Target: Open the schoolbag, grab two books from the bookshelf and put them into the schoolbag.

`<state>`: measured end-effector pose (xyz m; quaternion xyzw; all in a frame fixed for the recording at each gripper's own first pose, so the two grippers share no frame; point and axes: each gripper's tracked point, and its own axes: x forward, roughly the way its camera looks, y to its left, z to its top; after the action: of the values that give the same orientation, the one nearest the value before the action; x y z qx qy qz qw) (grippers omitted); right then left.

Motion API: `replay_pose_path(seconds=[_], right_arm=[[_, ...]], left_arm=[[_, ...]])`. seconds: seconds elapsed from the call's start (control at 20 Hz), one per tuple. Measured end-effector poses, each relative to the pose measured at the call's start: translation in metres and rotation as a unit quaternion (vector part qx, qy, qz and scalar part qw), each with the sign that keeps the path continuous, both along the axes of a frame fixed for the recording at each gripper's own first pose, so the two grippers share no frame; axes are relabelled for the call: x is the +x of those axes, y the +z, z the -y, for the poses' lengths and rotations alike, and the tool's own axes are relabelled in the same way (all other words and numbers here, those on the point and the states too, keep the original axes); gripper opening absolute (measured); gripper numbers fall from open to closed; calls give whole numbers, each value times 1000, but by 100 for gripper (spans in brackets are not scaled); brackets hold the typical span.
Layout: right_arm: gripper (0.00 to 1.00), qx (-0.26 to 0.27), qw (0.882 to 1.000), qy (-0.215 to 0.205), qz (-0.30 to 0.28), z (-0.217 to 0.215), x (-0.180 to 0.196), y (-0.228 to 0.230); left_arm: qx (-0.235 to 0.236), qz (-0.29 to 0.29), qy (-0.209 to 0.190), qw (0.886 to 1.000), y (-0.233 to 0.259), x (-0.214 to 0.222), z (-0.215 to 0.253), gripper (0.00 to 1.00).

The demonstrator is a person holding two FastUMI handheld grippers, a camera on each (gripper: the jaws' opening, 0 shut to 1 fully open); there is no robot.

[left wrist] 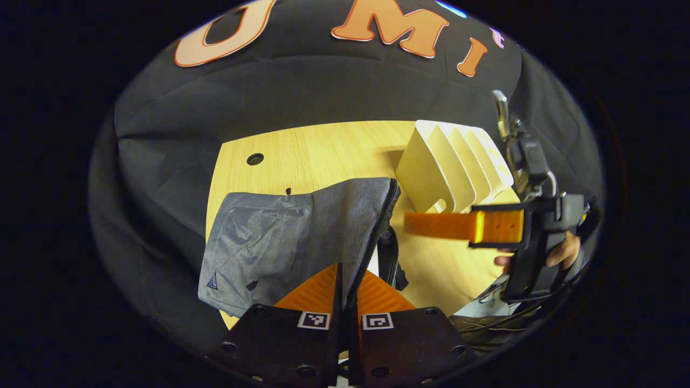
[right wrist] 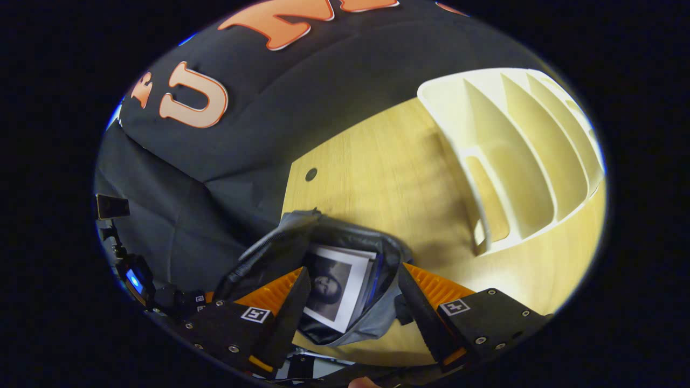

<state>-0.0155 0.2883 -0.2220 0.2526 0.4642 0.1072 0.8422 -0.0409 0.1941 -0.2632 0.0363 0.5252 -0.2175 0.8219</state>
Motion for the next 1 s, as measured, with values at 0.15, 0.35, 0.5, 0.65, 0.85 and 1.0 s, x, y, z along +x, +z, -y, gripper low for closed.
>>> replay_pose_path(seconds=[0.15,0.35,0.5,0.65,0.85,1.0], right_arm=[[97,6,999,-20,44,33,16,27],[98,-19,996,-34,86,80,29,46],[98,-69,986,-41,143,115,44,67],[98,-116,971,-47,205,151,57,97],[97,-163,945,-46,278,183,71,139],[97,-174,930,-46,321,193,73,170]], left_arm=[[-13,-7,-10,1000,1,-8,26,24],[15,17,-29,999,3,-11,55,60],[16,59,-25,998,16,4,84,74],[9,119,-5,993,40,30,115,90],[2,219,49,974,72,68,138,95],[5,290,65,955,94,79,147,95]])
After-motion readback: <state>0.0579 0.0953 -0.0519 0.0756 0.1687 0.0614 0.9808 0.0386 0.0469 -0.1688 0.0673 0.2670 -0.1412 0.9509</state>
